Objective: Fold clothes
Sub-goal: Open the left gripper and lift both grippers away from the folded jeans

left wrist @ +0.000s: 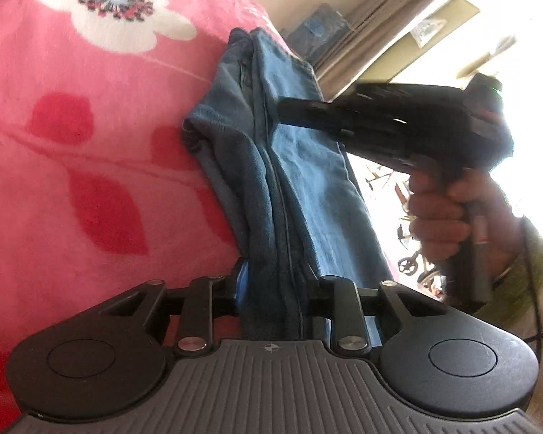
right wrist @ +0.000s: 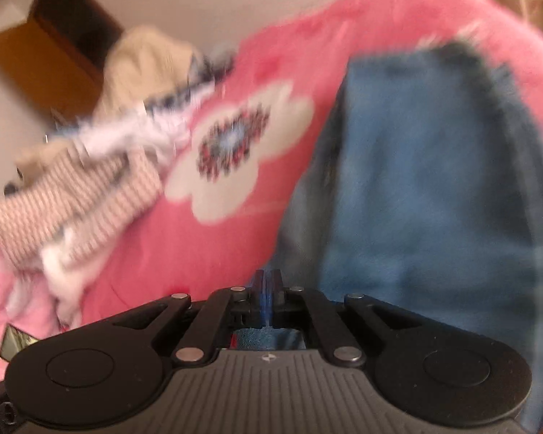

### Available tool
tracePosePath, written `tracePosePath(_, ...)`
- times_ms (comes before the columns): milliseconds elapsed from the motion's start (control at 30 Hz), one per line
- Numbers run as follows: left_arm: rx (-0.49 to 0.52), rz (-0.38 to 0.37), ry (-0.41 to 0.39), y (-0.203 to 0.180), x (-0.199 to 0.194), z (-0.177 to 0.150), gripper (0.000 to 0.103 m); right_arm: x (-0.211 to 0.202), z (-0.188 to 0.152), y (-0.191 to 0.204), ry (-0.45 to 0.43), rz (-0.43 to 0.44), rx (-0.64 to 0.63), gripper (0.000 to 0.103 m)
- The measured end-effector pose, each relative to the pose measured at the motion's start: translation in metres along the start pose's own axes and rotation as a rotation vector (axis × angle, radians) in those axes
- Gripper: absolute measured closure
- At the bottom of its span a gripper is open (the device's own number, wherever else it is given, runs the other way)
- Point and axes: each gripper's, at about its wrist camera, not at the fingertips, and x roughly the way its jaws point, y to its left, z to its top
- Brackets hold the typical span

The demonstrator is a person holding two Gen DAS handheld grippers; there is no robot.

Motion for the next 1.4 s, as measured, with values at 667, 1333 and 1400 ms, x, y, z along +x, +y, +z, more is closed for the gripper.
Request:
tracePosePath(667,0.343,-0.002,0.020,-0.057,-0.019,0.003,0.075,-0.095,-0.081,-0.017,-0.009,-0.194,-0.052,0.103)
tracePosePath(1333,0.400,0.117,0.296,-0.070,0.010,-0.016,0.075,-0.137,-0.168,-0.010,0.124,-0.280,-0.161,0.103)
tracePosePath(1400,0.357,0.130,0.289,-0.067,0.004,-0.006,0.075,-0.135,-0.171,-0.011,0.130,-0.315,-0.157,0.103)
